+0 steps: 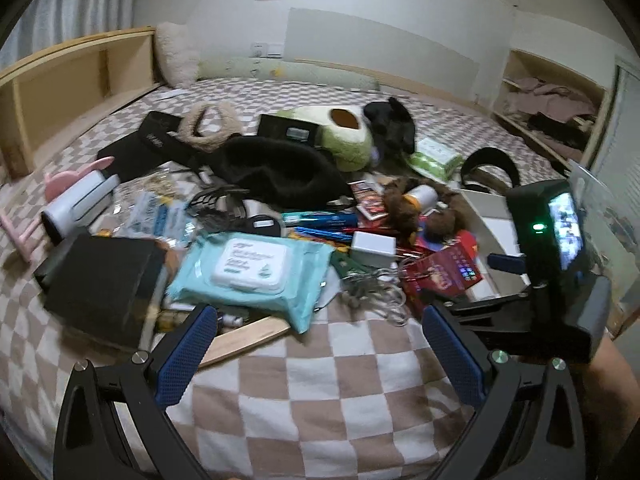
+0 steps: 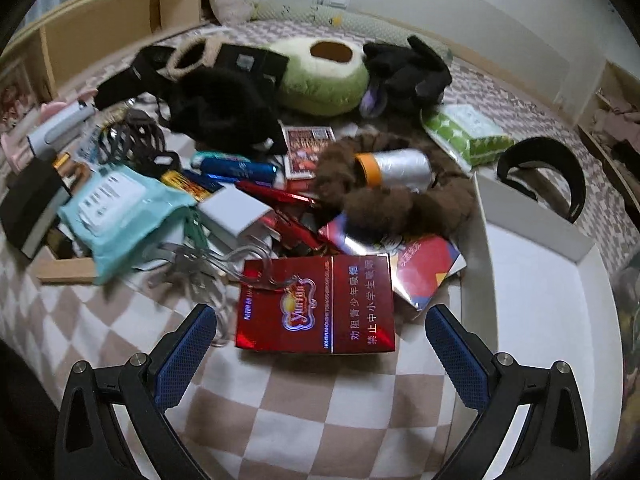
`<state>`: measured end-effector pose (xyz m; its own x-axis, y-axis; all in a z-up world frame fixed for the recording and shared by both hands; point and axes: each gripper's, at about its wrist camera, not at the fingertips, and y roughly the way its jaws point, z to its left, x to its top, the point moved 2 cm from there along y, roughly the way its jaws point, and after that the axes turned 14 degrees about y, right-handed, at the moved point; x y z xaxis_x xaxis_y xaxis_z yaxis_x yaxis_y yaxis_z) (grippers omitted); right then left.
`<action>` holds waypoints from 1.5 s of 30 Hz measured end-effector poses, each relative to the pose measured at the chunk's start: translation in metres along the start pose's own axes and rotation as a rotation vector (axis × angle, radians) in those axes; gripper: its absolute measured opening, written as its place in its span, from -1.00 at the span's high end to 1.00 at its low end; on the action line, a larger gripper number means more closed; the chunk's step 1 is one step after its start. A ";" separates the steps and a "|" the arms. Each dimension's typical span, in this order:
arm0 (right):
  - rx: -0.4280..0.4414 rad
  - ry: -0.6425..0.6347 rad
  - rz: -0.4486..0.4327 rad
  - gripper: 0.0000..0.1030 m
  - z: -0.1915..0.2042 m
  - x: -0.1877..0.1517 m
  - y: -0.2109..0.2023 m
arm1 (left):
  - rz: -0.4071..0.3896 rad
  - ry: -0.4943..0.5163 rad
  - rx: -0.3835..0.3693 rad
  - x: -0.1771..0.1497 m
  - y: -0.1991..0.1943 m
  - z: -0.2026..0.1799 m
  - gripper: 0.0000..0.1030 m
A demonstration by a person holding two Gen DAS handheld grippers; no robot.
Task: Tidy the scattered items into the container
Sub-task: 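Reach the right gripper to the red Yunyan cigarette box and grasp it, then hold the red box in the right gripper while the left gripper approaches the clear plastic clip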
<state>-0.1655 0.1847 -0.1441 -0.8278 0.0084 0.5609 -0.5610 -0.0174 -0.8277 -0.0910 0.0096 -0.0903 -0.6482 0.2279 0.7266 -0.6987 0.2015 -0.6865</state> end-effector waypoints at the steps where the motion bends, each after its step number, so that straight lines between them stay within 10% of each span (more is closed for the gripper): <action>1: -0.003 0.004 0.010 -1.00 -0.002 0.000 0.004 | 0.001 0.002 -0.006 0.001 0.003 0.000 -1.00; 17: 0.064 0.028 0.076 -0.97 -0.002 -0.001 0.032 | 0.089 0.049 -0.071 0.013 0.069 -0.017 -0.91; 21: 0.015 0.003 0.056 -0.07 0.000 0.000 0.032 | 0.091 0.038 -0.075 0.005 0.072 -0.014 -0.91; 45: 0.286 0.327 0.013 0.55 -0.045 0.007 0.001 | 0.064 0.059 -0.159 -0.002 0.085 -0.034 -0.63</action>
<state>-0.1720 0.2294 -0.1424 -0.8179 0.3218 0.4769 -0.5653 -0.2958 -0.7700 -0.1393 0.0588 -0.1511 -0.6678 0.2999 0.6812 -0.5967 0.3313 -0.7309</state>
